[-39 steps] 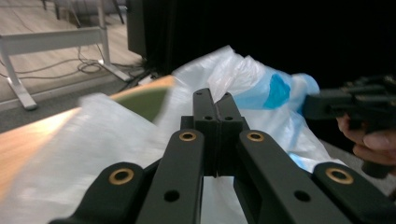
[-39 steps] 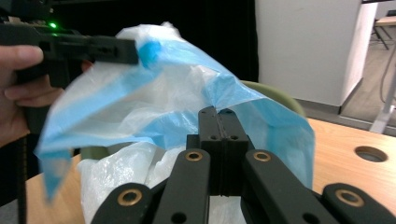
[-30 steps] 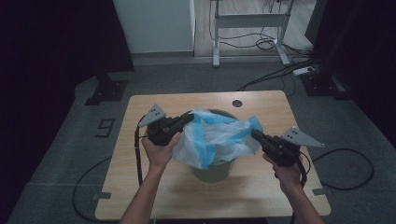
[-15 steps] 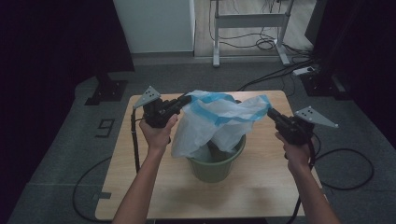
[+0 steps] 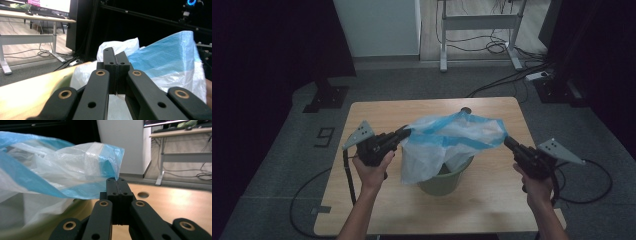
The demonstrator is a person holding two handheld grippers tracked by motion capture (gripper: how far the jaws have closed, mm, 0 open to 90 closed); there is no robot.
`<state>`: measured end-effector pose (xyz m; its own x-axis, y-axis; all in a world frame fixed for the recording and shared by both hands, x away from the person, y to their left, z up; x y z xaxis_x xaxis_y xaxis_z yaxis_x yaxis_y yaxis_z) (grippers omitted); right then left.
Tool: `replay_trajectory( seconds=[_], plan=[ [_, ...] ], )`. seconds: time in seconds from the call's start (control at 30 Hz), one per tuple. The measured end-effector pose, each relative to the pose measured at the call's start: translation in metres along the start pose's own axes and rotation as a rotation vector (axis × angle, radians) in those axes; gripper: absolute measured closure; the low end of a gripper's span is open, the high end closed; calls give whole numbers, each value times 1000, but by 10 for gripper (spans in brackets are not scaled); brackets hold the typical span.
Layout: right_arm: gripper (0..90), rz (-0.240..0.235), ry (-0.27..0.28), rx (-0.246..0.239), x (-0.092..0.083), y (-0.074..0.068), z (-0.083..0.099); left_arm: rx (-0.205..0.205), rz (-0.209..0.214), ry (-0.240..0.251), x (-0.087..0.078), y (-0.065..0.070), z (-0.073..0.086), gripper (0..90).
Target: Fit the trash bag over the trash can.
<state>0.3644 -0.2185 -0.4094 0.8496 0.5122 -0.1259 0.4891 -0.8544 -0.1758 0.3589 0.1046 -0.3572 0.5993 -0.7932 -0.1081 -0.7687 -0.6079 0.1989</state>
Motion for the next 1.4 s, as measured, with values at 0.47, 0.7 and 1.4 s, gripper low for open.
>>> replay_trajectory(
  seconds=[0.47,0.7,1.4],
  plan=[
    [892,-44,-73,73,-14,-3,66,-43,-1,-18,-30,-2,49,899],
    [892,-53,-84,67,-16,-6,76,-56,-7,-41,-36,0,69,898],
    [892,-43,-197,23,4,-6,103,-83,-21,-115,-43,-21,112,898]
  ],
)
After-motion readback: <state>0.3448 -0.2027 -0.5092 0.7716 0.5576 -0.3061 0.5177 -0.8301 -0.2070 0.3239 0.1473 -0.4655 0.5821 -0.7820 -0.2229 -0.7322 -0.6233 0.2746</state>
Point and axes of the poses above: each handheld gripper's, and its own axes: x roughly forward along the jaws, z roughly out of its underside, y roughly to its right, the point moved 9 cm from there along x, roughly forward along the jaws, and after that the axes turned 1 degree about -z, right-handed, at the moved point
